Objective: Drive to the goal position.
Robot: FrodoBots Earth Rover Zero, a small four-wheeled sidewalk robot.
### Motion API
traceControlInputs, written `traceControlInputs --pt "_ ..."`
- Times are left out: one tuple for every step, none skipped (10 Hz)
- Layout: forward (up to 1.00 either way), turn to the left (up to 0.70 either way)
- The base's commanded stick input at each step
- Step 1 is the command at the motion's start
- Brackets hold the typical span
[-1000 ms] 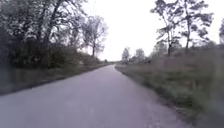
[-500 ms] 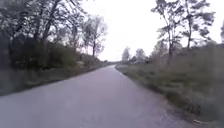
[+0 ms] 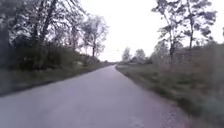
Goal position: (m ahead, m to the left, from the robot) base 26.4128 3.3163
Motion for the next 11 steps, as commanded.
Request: traceControlInputs --pt "1.00 0.00" --pt "1.00 0.00" --pt "1.00 0.00" --pt "1.00 0.00" --pt "1.00 0.00" --pt "1.00 0.00" --pt "1.00 0.00" --pt "1.00 0.37" --pt "1.00 0.40" --pt "1.00 0.00" --pt "1.00 0.00"
